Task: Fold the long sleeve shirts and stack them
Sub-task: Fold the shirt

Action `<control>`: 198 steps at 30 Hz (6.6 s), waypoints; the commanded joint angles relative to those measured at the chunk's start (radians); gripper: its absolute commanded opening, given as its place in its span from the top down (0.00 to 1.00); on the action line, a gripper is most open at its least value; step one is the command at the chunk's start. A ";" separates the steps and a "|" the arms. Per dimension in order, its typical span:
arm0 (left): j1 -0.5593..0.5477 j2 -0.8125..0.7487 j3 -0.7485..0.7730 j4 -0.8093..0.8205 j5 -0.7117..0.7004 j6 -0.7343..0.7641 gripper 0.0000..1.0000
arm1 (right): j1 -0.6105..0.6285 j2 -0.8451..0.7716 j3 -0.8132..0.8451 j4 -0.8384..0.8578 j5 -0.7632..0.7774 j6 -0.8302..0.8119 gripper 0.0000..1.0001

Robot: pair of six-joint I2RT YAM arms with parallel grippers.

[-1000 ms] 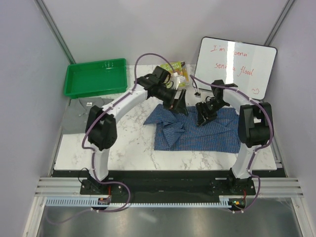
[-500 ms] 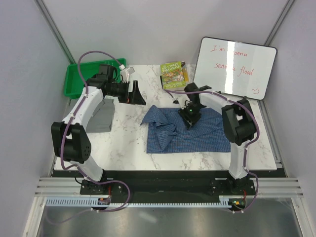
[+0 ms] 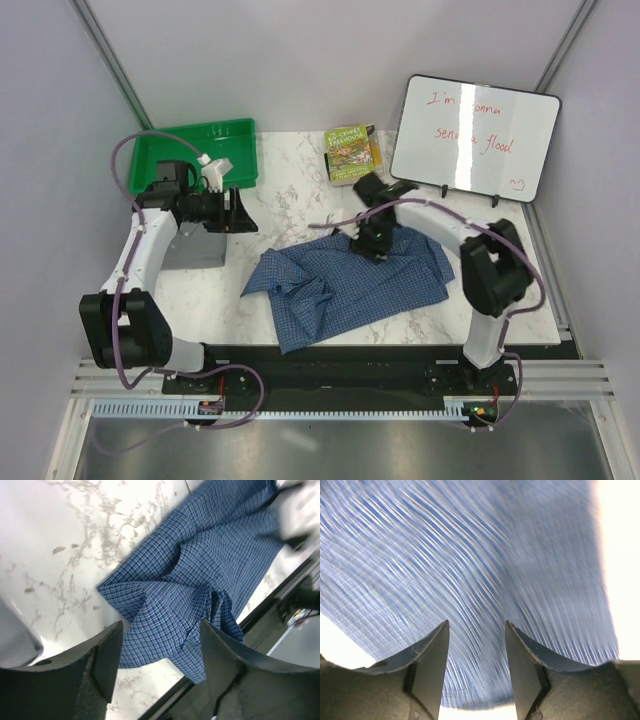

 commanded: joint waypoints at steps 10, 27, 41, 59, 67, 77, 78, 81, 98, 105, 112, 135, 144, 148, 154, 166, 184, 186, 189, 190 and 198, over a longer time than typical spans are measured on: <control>-0.393 0.436 0.226 0.015 -0.165 0.265 0.61 | -0.272 -0.319 -0.225 -0.129 -0.191 0.433 0.58; -0.456 0.503 0.056 0.031 -0.151 0.162 0.86 | -0.318 0.236 0.107 0.068 0.136 0.298 0.64; -0.647 0.343 -0.044 0.103 0.241 -0.041 0.96 | -0.316 0.177 0.296 0.051 0.043 0.268 0.49; -1.014 -0.214 -0.130 -0.281 -0.030 1.129 0.10 | -0.250 -0.042 0.032 -0.144 -0.599 0.459 0.47; -1.280 -0.080 -0.128 -0.144 -0.142 1.191 0.15 | -0.232 -0.103 -0.026 -0.150 -0.524 0.426 0.50; -1.304 0.110 -0.163 -0.071 -0.317 1.309 0.27 | -0.232 -0.167 -0.127 -0.150 -0.536 0.381 0.45; -1.303 0.124 -0.162 -0.068 -0.327 1.318 0.29 | -0.233 -0.162 -0.127 -0.149 -0.533 0.380 0.45; -1.272 0.122 -0.157 -0.058 -0.351 1.340 0.39 | -0.241 -0.154 -0.126 -0.147 -0.527 0.375 0.45; -1.045 0.101 0.024 -0.100 -0.303 1.210 0.93 | -0.273 -0.220 -0.139 -0.179 -0.539 0.372 0.46; -1.083 0.018 -0.002 -0.106 -0.113 1.085 0.60 | -0.342 -0.370 -0.167 -0.268 -0.620 0.285 0.45; -1.191 0.070 -0.076 0.079 -0.230 0.918 0.51 | -0.345 -0.509 -0.296 -0.175 -0.573 0.340 0.38; -0.964 0.147 -0.130 0.299 -0.498 0.952 0.94 | -0.376 -0.548 -0.322 -0.116 -0.462 0.309 0.31; -0.772 0.202 -0.062 0.261 -0.406 0.829 0.85 | -0.322 -0.663 -0.337 -0.058 -0.370 0.262 0.27; -0.670 0.253 -0.015 0.276 -0.410 0.699 0.89 | -0.218 -0.697 -0.350 -0.021 -0.321 0.252 0.27; -0.545 0.291 0.071 0.245 -0.288 0.500 0.62 | 0.010 -0.725 -0.376 0.035 -0.298 0.240 0.23; -0.357 0.211 0.036 0.213 -0.088 0.185 0.48 | 0.351 -0.677 -0.514 0.351 -0.035 0.231 0.24; -0.507 0.202 0.063 -0.025 0.048 0.769 0.20 | -0.167 -0.569 -0.350 0.218 -0.229 0.359 0.27; -0.546 0.253 0.083 -0.020 0.065 0.839 0.20 | -0.230 -0.459 -0.287 0.215 -0.288 0.454 0.34; -0.617 0.334 0.137 -0.028 0.056 0.939 0.19 | -0.290 -0.308 -0.201 0.218 -0.393 0.569 0.46; -0.634 0.348 0.154 -0.029 0.050 0.968 0.19 | -0.294 -0.274 -0.181 0.220 -0.422 0.587 0.48; -0.712 0.527 0.278 -0.043 0.008 0.999 0.18 | -0.258 0.006 -0.015 0.324 -0.547 0.706 0.52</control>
